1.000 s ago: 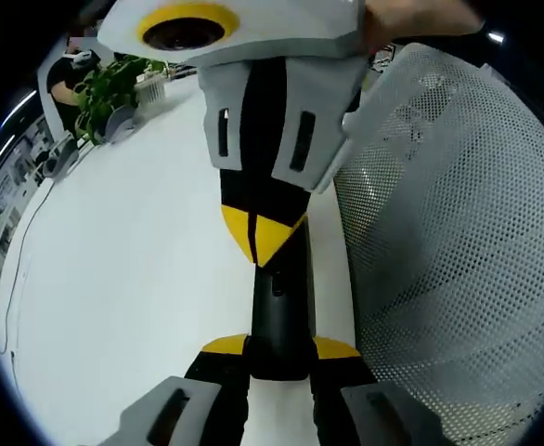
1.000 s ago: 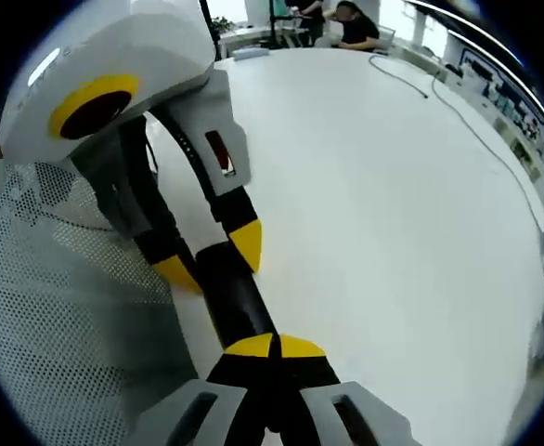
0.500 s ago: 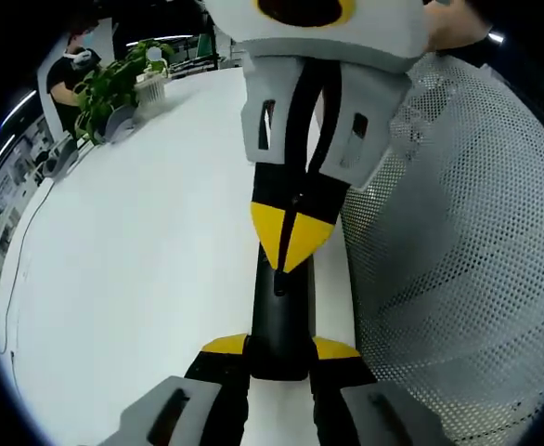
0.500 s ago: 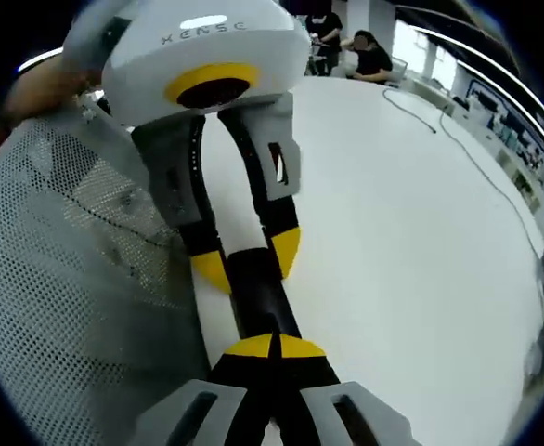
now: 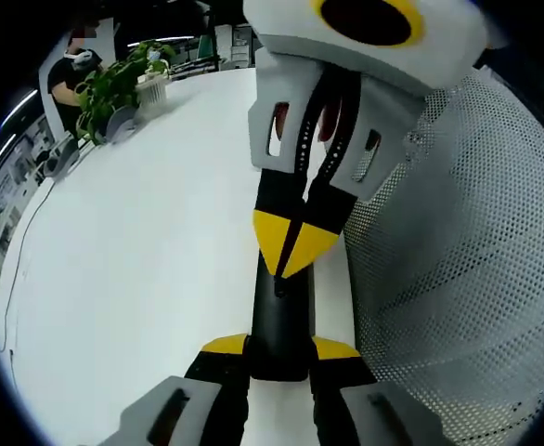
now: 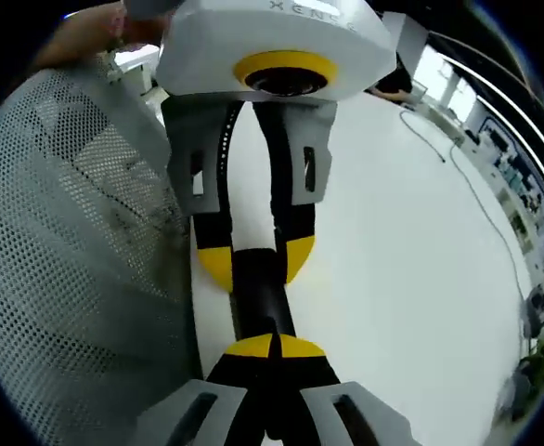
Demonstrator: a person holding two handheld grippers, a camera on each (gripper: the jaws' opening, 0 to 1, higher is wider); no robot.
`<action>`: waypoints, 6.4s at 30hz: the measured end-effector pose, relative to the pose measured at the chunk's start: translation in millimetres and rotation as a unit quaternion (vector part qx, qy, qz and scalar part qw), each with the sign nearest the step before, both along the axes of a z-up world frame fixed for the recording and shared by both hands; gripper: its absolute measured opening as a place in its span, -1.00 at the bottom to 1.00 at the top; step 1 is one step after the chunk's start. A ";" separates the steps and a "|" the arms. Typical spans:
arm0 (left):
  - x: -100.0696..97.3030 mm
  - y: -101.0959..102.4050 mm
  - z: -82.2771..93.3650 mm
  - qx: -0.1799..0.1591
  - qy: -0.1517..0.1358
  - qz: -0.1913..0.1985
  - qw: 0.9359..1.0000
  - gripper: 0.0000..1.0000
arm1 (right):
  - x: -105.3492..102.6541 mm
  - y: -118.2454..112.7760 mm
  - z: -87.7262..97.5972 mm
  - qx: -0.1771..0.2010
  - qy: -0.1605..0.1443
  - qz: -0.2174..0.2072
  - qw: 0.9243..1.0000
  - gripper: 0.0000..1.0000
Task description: Press the specified remote control buttons in sequence, fully releasing each button before pressing the next.
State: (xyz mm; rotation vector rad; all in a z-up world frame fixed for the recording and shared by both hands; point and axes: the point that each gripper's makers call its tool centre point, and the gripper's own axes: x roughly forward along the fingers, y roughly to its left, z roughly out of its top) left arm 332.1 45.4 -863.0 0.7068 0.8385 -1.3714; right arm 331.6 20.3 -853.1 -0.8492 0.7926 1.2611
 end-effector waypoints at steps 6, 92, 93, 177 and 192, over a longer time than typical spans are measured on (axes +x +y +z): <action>-0.1 0.0 -0.1 0.000 0.001 0.000 1.000 -0.52 | 0.6 2.6 -1.7 -0.006 -0.002 0.002 1.000 -1.00; 0.3 -1.4 -0.9 -0.003 -0.015 0.045 0.999 -0.51 | -2.6 3.7 -2.4 0.038 0.006 0.044 0.998 -0.68; 0.3 -1.4 -0.9 -0.003 -0.015 0.045 0.999 -0.51 | -2.2 3.0 -2.7 0.037 0.007 0.043 0.998 -0.67; 24.8 8.0 184.9 -0.271 -0.155 0.304 0.900 0.90 | 12.6 -47.7 -14.4 0.013 0.034 -0.016 0.999 -0.56; -0.3 30.4 204.5 -0.313 -0.200 0.376 0.849 0.99 | 12.8 -47.7 -14.4 0.014 0.036 -0.028 0.999 -0.56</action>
